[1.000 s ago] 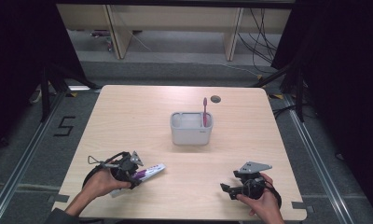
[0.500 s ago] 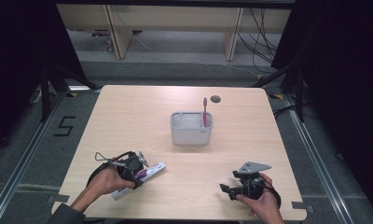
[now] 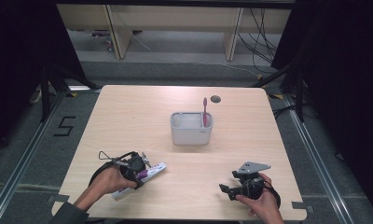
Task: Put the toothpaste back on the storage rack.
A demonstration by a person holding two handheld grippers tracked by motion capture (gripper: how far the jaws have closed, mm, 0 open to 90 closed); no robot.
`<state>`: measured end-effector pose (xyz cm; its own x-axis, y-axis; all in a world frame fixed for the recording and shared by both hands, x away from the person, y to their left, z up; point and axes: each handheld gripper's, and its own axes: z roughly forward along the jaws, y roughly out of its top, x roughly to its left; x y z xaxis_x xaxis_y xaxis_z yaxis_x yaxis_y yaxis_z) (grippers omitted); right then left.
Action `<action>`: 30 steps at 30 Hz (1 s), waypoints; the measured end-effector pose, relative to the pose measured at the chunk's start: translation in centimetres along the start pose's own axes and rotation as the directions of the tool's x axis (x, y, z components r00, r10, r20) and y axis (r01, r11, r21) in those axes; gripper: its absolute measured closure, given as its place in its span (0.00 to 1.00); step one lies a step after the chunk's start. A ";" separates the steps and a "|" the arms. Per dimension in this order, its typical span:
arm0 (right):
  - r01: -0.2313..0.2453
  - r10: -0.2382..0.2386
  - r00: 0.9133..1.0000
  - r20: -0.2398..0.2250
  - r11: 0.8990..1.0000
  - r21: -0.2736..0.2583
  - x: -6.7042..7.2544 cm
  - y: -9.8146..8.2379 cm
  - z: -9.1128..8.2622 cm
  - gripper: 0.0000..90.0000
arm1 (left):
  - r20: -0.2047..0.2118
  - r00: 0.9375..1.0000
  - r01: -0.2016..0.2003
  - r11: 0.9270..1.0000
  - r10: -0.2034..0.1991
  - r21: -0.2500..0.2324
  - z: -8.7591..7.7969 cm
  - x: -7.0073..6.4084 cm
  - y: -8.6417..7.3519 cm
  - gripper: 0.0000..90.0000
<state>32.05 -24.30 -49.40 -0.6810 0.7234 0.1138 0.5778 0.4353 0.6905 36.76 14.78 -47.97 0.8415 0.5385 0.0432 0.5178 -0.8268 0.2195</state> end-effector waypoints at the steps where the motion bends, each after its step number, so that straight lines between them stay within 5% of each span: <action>1: -0.006 0.006 1.000 -0.005 1.000 0.007 0.0 0.0 0.0 0.28 | 0.005 1.000 0.004 1.000 -0.004 -0.001 0.0 0.1 0.0 0.65; 9: -0.017 0.016 1.000 -0.003 1.000 -0.008 0.1 -0.1 0.3 0.28 | 0.024 1.000 -0.015 1.000 0.014 0.019 0.2 0.0 0.3 0.67; 14: -0.026 0.026 1.000 -0.002 1.000 0.000 0.1 -0.1 0.3 0.28 | 0.062 0.997 -0.034 0.999 0.035 -0.007 0.2 -0.2 0.1 0.80; 18: -0.018 0.018 1.000 -0.004 1.000 0.013 -0.1 -0.1 0.2 0.28 | 0.065 0.997 -0.037 0.999 0.037 -0.015 0.2 -0.1 -0.1 0.81; 19: 0.004 -0.003 1.000 0.007 1.000 -0.019 -0.2 -0.1 0.4 0.28 | 0.067 0.997 -0.037 0.999 0.038 -0.013 0.1 -0.1 0.0 0.81; 24: -0.038 0.038 0.999 -0.005 0.999 0.004 0.1 -0.1 0.3 0.28 | 0.071 0.997 -0.039 0.999 0.040 -0.011 0.1 -0.1 0.0 0.81; 30: -0.009 0.009 1.000 -0.006 1.000 0.015 -0.2 -0.1 0.2 0.28 | 0.080 0.996 -0.049 0.999 0.051 -0.017 0.1 -0.1 0.0 0.82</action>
<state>32.27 -24.39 -49.64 -0.6783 0.7241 0.1246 0.5907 0.4366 0.6786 36.70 14.76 -48.03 0.8763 0.4812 -0.0237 0.4729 -0.8495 0.2337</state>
